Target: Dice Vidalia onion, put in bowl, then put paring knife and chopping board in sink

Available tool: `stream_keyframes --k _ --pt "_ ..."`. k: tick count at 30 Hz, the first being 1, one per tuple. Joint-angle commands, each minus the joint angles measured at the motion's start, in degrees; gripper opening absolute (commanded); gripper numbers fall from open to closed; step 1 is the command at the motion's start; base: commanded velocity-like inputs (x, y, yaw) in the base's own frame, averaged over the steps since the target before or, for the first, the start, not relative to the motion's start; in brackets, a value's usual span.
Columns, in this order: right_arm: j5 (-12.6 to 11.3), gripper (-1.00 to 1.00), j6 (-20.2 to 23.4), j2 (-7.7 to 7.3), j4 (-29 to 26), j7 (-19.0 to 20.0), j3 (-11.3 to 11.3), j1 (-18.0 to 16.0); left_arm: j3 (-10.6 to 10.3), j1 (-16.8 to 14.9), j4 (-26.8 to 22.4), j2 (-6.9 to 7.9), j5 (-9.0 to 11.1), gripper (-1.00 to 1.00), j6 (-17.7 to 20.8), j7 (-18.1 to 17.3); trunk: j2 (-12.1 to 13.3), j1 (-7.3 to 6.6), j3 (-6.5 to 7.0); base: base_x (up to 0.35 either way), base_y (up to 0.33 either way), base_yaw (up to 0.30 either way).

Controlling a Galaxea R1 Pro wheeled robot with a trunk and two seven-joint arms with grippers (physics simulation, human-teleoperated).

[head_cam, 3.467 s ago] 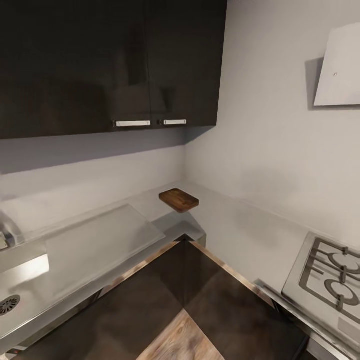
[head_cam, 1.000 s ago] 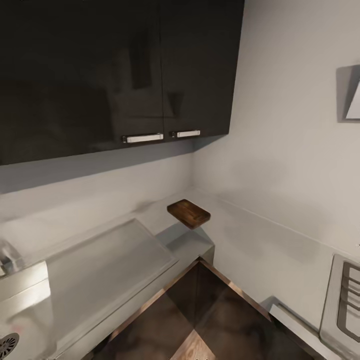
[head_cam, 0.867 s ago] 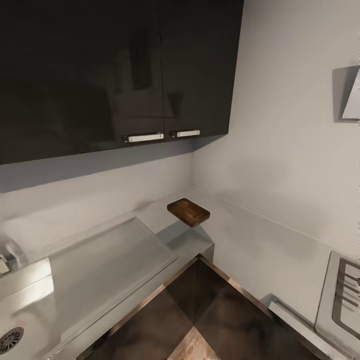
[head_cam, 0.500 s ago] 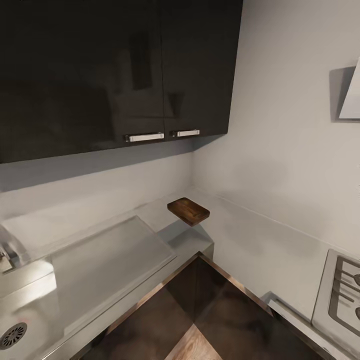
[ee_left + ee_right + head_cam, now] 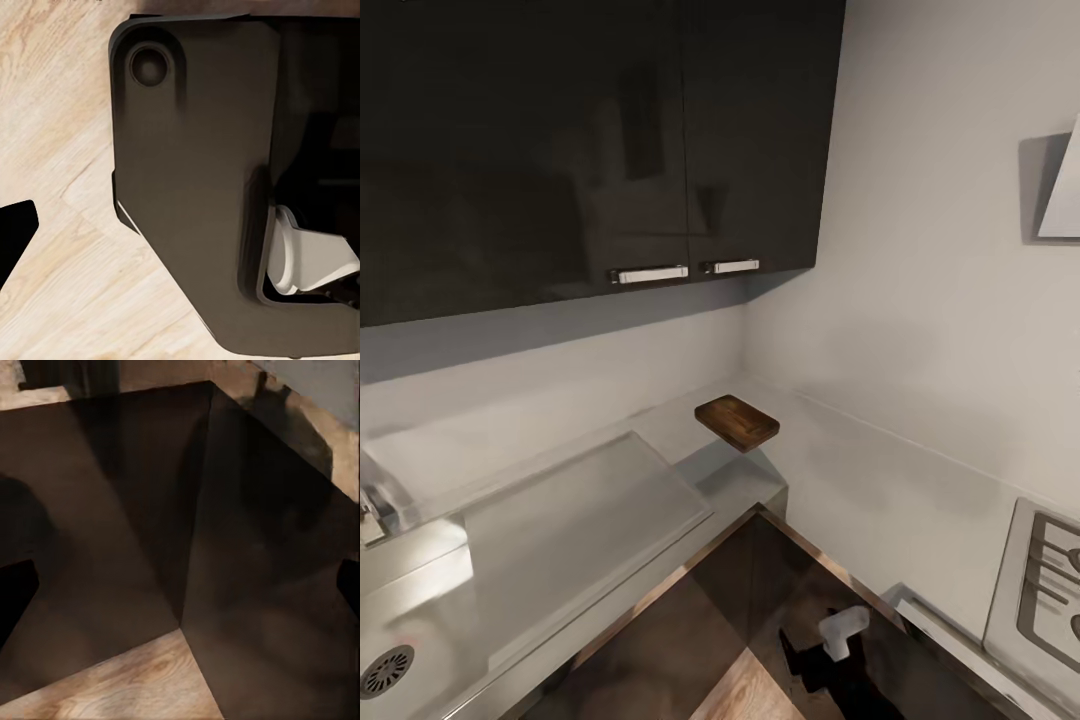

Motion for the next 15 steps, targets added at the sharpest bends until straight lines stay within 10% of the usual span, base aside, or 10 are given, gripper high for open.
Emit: stream_keyframes --k 1,15 --pt "0.14 1.0 0.37 -0.05 -1.59 0.09 -0.25 0.0 0.01 -0.01 -0.04 -0.01 0.1 1.0 -0.11 0.0 -0.04 0.02 -0.02 0.0 0.0 0.0" --pt "0.07 1.0 0.45 0.01 -13.37 -0.28 -5.84 -0.93 0.02 -0.01 -0.21 -0.06 0.1 1.0 -2.94 -0.02 -0.04 0.02 -0.02 0.0 0.0 0.0"
